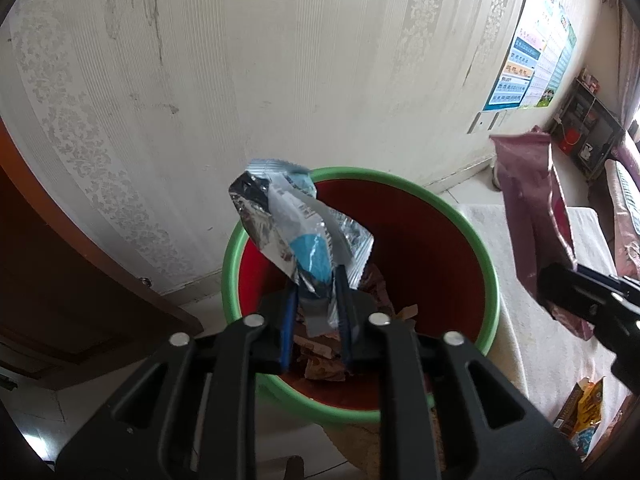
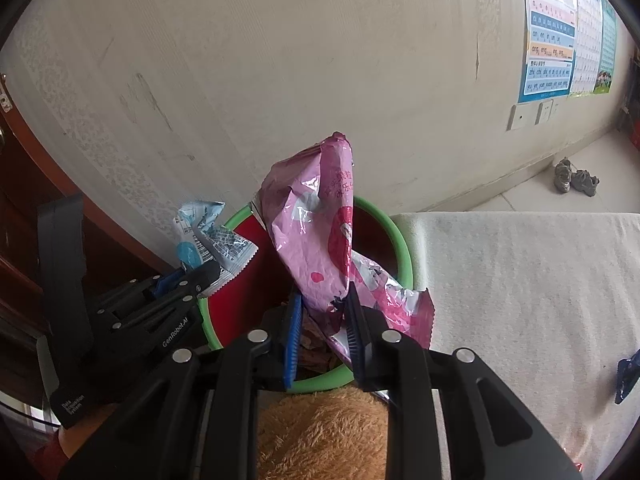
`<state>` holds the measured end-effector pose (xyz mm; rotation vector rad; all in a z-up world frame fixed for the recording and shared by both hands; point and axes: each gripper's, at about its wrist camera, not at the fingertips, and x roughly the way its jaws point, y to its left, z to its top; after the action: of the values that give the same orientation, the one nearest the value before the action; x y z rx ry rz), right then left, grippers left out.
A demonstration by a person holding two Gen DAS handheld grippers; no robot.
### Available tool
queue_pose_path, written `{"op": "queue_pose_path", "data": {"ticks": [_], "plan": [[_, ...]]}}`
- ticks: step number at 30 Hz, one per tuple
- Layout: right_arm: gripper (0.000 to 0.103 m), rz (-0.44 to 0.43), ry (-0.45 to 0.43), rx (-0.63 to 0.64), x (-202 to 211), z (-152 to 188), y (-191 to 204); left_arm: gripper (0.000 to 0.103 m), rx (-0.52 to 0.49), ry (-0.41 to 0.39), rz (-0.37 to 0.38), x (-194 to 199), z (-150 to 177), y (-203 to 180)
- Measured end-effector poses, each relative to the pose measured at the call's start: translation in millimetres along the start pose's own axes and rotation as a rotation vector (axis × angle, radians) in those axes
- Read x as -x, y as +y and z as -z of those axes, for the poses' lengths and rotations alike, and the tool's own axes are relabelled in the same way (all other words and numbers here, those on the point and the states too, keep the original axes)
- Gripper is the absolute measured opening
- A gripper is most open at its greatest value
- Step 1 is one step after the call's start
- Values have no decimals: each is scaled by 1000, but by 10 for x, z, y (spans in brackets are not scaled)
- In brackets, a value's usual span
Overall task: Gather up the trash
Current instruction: 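Carry the silver wrapper and pink wrapper over the red bucket and release both, then grasp the brown box with the left tool while the right tool grasps the gold wrapper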
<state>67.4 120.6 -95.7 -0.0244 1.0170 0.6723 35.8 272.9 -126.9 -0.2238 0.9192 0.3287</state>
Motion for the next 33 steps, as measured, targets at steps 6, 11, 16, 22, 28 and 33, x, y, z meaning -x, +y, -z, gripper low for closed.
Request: {"op": "queue_pose_path", "data": {"ticks": [6, 11, 16, 22, 28, 33], "plan": [[53, 0, -26, -18, 81, 21, -33, 60, -9, -15, -11, 40, 19, -29], [57, 16, -52, -61, 256, 148, -176, 60, -17, -7, -4, 82, 62, -79], [59, 83, -48, -117, 458, 432, -518, 62, -68, -12, -2, 139, 109, -237], [60, 236, -32, -223, 874, 1011, -1199, 63, -97, -17, 45, 250, 158, -499], [61, 338, 27, -316, 1128, 1529, -1767, 67, -208, 5, 97, 317, 321, -999], [62, 290, 6, -332, 1261, 1769, -1930, 67, -276, 12, 176, 443, 489, -1395]]}}
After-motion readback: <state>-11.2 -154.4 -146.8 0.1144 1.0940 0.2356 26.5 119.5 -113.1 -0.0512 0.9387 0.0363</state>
